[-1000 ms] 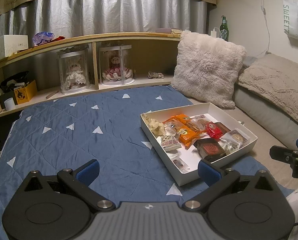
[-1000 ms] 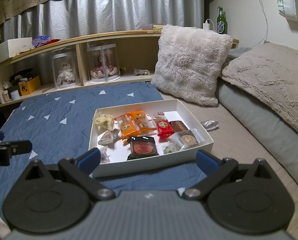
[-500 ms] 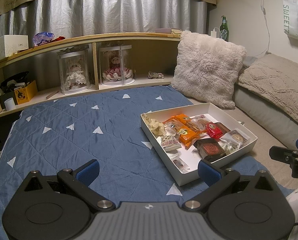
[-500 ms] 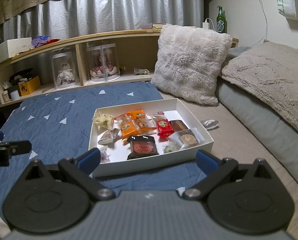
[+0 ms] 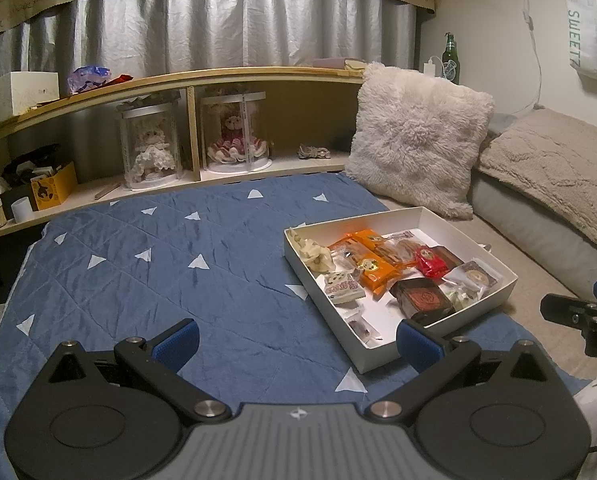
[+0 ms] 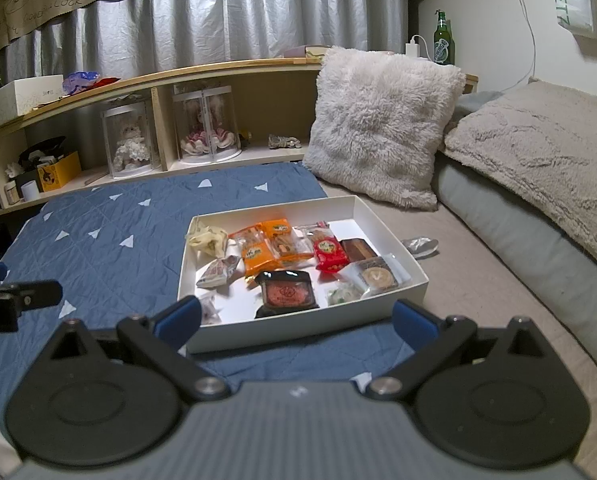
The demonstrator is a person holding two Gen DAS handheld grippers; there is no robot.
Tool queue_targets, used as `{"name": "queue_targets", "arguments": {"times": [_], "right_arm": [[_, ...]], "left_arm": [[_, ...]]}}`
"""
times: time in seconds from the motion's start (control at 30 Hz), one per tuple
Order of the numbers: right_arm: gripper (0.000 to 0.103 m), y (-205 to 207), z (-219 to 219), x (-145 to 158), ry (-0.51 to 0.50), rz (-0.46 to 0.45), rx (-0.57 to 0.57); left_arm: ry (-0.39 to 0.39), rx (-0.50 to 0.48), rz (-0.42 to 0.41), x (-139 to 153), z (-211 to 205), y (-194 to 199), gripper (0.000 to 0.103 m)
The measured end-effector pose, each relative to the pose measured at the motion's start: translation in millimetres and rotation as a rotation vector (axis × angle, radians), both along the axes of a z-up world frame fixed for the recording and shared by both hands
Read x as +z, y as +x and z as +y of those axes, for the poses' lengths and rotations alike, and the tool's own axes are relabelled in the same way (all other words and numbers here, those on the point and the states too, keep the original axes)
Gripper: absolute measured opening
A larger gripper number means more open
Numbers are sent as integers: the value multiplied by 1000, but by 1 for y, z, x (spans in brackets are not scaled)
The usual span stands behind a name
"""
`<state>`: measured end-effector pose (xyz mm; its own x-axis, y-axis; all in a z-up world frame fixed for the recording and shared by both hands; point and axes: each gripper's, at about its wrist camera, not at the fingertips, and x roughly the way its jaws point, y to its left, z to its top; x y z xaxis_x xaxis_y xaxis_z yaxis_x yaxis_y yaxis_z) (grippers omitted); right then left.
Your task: Organize snacks
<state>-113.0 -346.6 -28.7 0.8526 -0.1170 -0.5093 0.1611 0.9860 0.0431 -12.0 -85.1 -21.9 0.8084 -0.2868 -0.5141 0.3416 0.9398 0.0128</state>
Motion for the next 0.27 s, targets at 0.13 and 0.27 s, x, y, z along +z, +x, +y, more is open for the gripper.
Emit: {"name": "queue_targets", "arguments": {"times": [0.13,0.27], "right_arm": [[102,-2,4,-3,3,3,-5],[102,-3,6,-3,4,3,-8]], "left_arm": [[-3,1,1,0,0,0,103],[-4,-2,6,0,0,0,103]]}}
